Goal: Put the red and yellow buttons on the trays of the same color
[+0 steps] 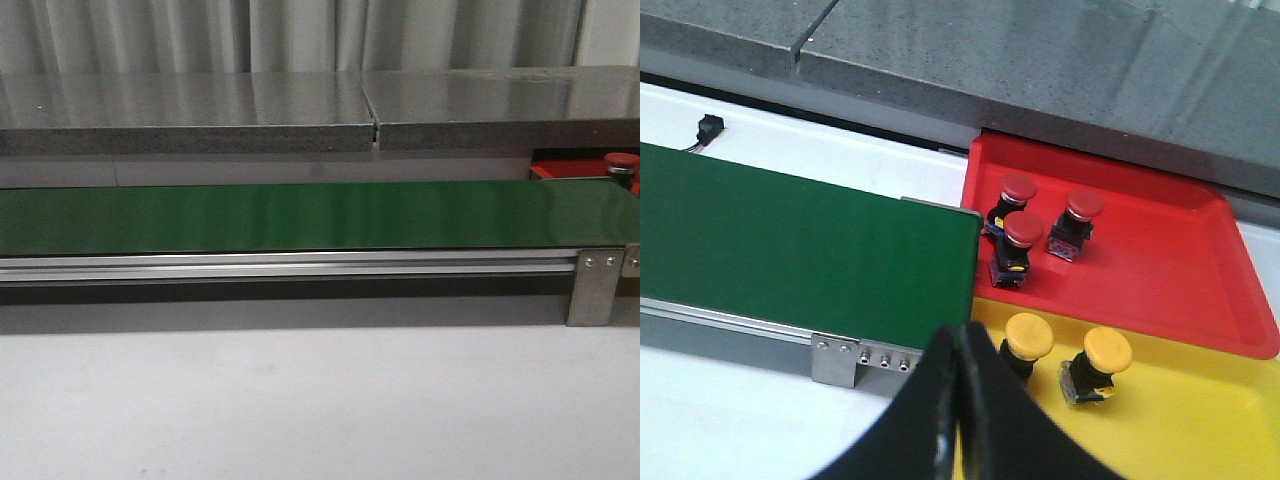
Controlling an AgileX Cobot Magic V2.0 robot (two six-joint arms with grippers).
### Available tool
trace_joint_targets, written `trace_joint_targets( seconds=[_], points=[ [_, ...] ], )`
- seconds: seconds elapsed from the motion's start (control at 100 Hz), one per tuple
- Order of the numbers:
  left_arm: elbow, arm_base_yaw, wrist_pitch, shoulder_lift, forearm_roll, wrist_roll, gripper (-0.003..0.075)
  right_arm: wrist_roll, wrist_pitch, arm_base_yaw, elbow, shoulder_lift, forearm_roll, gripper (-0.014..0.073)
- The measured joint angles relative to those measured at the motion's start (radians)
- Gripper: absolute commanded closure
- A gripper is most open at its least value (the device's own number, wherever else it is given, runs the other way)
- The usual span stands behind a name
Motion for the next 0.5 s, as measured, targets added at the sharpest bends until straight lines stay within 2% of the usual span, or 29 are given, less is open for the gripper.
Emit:
trace_joint_targets(
  seconds=[0.27, 0.5],
  points=[
    [-0.009, 0.096, -0.067, 0.016, 0.000, -0.068, 0.0187, 0.000, 0.000, 0.000, 0.000, 0.000, 0.000, 0.0602],
    [-0.096, 0.160, 0.000, 0.128, 0.000, -0.073, 0.0187, 0.000, 0.000, 0.000, 0.000, 0.000, 0.000, 0.0602]
  ],
)
